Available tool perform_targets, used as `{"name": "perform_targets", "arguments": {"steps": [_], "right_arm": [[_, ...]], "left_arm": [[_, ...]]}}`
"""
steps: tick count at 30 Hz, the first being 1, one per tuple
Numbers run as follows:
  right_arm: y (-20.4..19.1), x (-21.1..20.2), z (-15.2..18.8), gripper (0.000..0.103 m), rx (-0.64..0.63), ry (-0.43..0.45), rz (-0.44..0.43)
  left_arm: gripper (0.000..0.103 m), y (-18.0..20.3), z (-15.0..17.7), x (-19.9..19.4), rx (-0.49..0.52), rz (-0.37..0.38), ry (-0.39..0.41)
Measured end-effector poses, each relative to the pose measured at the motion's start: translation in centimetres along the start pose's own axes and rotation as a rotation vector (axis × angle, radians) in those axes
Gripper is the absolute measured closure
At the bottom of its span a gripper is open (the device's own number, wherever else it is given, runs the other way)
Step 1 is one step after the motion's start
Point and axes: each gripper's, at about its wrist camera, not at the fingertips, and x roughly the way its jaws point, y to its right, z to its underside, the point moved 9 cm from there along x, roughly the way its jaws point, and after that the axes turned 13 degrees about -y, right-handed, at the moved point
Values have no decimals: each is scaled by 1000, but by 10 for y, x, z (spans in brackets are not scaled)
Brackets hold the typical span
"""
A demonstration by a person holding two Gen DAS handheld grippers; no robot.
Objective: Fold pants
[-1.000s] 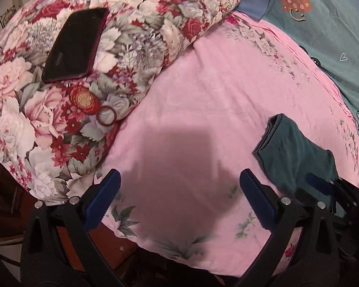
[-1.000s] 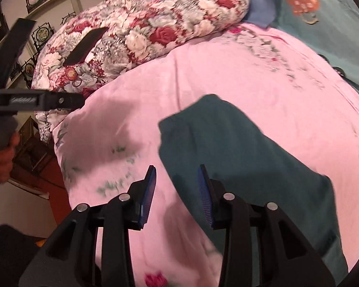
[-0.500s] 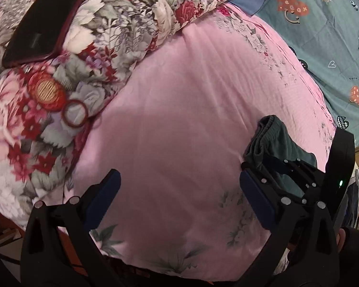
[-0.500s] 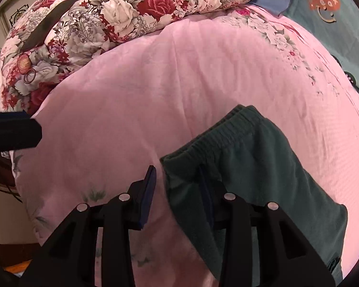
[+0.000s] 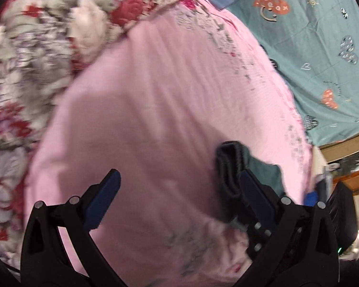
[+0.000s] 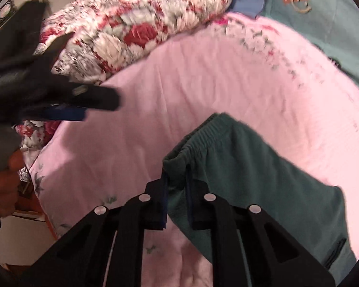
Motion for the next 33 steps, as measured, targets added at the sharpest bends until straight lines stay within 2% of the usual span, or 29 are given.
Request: {"name": "perform_targets", "arguments": {"steps": [3, 5, 10, 13, 14, 15, 18, 20, 25, 28, 33], "right_arm": [[4, -12, 5, 91, 5, 30, 17], [5, -17, 8, 91, -1, 45, 34], [6, -26, 18, 91, -8, 73, 42], [8, -30, 25, 91, -5, 86, 42], [9, -32, 27, 91, -2, 92, 40], [11, -34, 28, 91, 1, 99, 41], [19, -40, 36, 91, 16, 114, 33], [27, -45, 41, 91, 29, 131, 26], [53, -81, 59, 91, 58, 227, 21], [81, -109, 79, 91, 96, 281, 35], [147, -151, 137, 91, 219, 327, 76]], "left_arm": [[2, 25, -8, 14, -6, 134, -42], [2, 40, -7, 28, 1, 189, -91], [2, 71, 6, 74, 17, 266, -257], [5, 81, 13, 95, 8, 285, -304], [15, 82, 14, 99, 4, 287, -308], [37, 86, 16, 103, -2, 297, -316], [70, 96, 24, 107, -9, 344, -326], [77, 105, 28, 104, 5, 327, -307], [78, 155, 39, 89, 73, 311, -246], [78, 200, 52, 88, 158, 283, -218], [78, 294, 93, 120, 313, 262, -253]]}}
